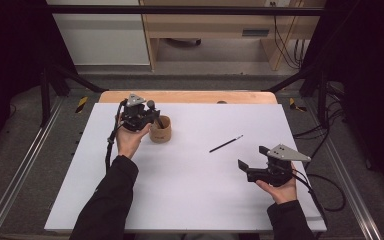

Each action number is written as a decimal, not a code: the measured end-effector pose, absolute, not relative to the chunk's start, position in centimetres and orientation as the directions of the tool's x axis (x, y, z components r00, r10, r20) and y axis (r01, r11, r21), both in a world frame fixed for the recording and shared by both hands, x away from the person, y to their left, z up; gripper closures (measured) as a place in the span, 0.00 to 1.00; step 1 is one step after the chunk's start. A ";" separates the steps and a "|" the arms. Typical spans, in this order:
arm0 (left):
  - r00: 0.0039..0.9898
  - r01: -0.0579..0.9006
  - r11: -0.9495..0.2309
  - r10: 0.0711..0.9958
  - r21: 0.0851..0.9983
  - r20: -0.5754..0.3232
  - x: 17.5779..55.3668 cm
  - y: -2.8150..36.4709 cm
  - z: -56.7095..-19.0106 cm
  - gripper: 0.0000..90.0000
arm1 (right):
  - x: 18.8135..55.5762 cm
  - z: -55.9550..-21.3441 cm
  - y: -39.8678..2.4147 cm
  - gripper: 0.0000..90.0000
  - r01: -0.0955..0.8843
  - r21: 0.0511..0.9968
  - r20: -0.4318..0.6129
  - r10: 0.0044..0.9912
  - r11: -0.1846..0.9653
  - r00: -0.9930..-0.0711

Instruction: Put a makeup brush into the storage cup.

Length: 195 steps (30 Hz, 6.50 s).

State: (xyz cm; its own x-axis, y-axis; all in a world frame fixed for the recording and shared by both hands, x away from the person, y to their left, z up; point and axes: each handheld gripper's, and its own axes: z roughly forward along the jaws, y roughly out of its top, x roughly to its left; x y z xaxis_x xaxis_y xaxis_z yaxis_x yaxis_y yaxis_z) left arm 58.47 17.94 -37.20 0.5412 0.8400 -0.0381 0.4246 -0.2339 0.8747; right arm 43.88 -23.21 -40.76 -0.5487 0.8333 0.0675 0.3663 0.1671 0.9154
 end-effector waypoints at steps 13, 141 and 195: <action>0.546 0.438 -0.274 0.838 0.856 -0.012 58.7 17.3 -38.3 0.85 | 43.9 -40.8 -23.2 0.10 0.365 0.915 0.065 0.833 0.170 -0.550; 0.648 0.343 -0.220 0.759 0.913 -0.061 44.7 24.4 -42.5 0.14 | 43.2 -40.2 -23.7 0.08 0.364 0.916 0.059 0.840 0.169 -0.540; 0.626 0.378 -0.222 0.777 0.899 -0.071 44.6 25.7 -43.1 0.10 | 47.3 -39.0 -20.3 0.09 0.380 0.878 -0.013 0.809 0.290 -0.587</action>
